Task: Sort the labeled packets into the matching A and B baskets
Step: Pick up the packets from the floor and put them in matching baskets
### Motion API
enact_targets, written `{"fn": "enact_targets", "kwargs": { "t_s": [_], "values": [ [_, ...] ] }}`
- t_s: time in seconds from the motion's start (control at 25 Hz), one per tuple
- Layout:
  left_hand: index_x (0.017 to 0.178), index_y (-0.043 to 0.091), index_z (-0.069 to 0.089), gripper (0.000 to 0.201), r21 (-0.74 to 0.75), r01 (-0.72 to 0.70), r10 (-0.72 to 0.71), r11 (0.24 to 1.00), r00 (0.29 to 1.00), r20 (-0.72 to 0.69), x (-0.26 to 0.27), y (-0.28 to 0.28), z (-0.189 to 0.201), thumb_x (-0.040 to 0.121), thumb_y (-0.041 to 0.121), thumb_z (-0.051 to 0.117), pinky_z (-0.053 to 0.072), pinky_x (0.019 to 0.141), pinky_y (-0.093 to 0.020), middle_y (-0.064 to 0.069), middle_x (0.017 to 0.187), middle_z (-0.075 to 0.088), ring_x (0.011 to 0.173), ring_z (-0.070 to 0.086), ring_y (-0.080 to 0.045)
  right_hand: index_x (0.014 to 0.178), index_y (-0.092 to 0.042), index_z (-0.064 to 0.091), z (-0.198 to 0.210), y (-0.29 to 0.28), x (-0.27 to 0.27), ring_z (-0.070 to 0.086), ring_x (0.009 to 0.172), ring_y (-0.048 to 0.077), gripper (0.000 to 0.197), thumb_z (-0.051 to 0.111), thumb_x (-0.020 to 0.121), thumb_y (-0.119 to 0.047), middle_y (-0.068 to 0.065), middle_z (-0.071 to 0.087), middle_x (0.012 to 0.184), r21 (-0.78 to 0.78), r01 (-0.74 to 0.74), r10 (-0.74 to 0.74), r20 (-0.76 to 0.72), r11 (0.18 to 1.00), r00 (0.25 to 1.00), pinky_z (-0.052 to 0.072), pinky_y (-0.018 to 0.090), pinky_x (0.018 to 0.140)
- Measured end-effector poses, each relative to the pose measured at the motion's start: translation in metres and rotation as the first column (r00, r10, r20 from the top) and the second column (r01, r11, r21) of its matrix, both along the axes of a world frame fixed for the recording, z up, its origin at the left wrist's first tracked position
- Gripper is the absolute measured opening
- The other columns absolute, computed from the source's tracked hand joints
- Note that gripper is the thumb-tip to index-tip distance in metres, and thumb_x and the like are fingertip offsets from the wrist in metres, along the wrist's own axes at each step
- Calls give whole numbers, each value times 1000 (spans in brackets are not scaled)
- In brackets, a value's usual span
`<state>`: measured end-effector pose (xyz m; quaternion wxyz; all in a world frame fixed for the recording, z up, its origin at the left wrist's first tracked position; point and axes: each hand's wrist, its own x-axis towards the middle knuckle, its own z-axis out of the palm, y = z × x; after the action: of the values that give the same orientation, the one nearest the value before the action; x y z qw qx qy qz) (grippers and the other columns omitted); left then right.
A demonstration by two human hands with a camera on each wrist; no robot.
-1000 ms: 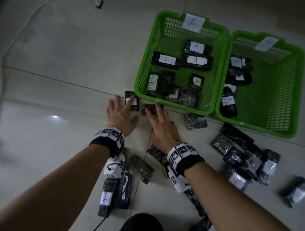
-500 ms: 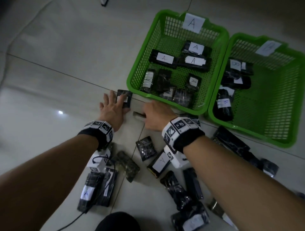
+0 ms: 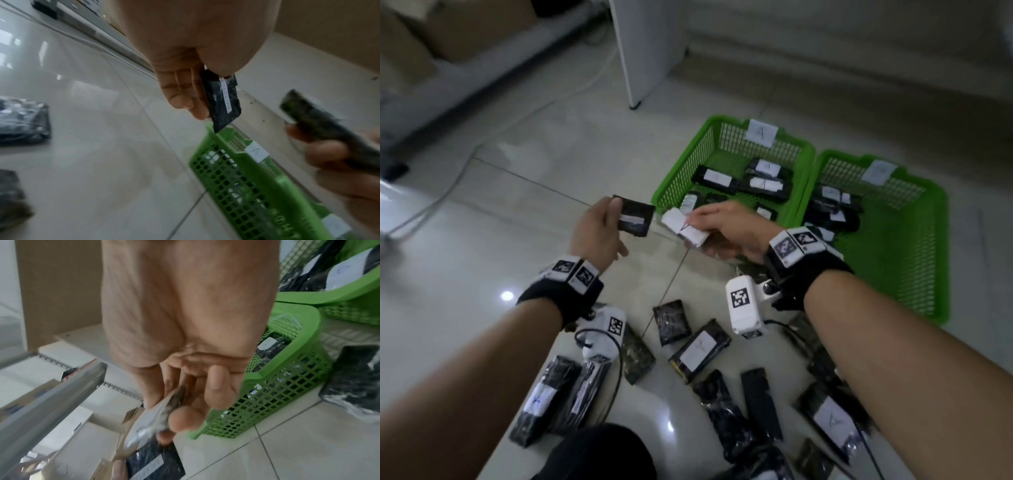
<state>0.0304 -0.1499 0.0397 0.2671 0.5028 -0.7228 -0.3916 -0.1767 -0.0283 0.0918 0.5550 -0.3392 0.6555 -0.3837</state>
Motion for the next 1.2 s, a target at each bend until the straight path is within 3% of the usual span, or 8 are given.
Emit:
{"fn": "enact_targets", "kwargs": {
  "t_s": [0.24, 0.36, 0.56, 0.68, 0.84, 0.96, 1.08, 1.2],
  "values": [
    [114, -4, 55, 24, 136, 178, -112, 974, 913, -392, -53, 3, 32, 107, 10, 37, 61, 59, -37, -27, 83, 63, 54, 66, -20, 124, -18, 67, 8, 21, -14, 68, 62, 20, 40, 61, 92, 5, 16, 77, 96, -87, 373, -379, -60, 924, 924, 49, 30, 47],
    [121, 8, 43, 20, 183, 200, -96, 963, 882, -462, -78, 3, 36, 105, 0, 34, 58, 52, -29, -21, 91, 63, 54, 68, -18, 116, -14, 66, -9, 25, -31, 68, 56, 15, 35, 69, 85, 3, 13, 77, 96, -141, 525, -544, -193, 839, 817, 52, 29, 48],
    [100, 22, 58, 26, -122, 265, -287, 956, 932, -221, -97, -8, 19, 91, -2, 59, 54, 64, -34, -3, 100, 69, 74, 68, -22, 98, -15, 65, -36, 28, -50, 73, 76, 24, 21, 78, 82, -11, 3, 73, 86, -207, 639, -665, -366, 740, 651, 62, 43, 64],
    [83, 25, 67, 40, -335, 373, -414, 865, 908, -59, -102, -8, -1, 70, -14, 67, 58, 85, -33, 2, 107, 69, 95, 67, -11, 95, -11, 71, -49, 29, -55, 70, 87, 18, 15, 78, 83, -17, 2, 74, 98, -207, 602, -615, -489, 771, 618, 58, 32, 70],
    [93, 24, 69, 43, -269, 444, -441, 855, 894, 75, -106, -8, -12, 72, -14, 62, 53, 98, -40, 3, 122, 66, 114, 63, -17, 98, -11, 72, -58, 20, -61, 67, 97, 20, 15, 72, 84, -6, 3, 71, 110, -162, 552, -522, -614, 818, 592, 49, 25, 71],
    [107, 19, 67, 42, -205, 498, -453, 842, 861, 232, -92, -2, -11, 79, -11, 56, 43, 104, -25, 2, 134, 62, 124, 57, -19, 102, -14, 66, -52, 16, -49, 62, 92, 23, 20, 69, 84, -4, 4, 60, 113, -181, 462, -435, -725, 868, 534, 46, 28, 70],
    [107, 15, 69, 42, -226, 385, -362, 895, 922, 138, -49, 6, -7, 79, -12, 54, 42, 94, -8, 2, 125, 66, 113, 61, -16, 106, -17, 59, -40, 18, -18, 61, 83, 23, 16, 63, 91, -13, 2, 51, 117, -260, 290, -377, -781, 921, 498, 51, 35, 72],
    [103, 17, 69, 33, -211, 283, -237, 936, 947, 218, 17, 13, -18, 82, -5, 57, 54, 90, -35, -2, 115, 67, 102, 64, -21, 106, -18, 59, -41, 17, 26, 63, 88, 25, 15, 60, 91, -15, 2, 57, 115, -246, -13, -200, -818, 969, 539, 53, 39, 76]
  ]
}}
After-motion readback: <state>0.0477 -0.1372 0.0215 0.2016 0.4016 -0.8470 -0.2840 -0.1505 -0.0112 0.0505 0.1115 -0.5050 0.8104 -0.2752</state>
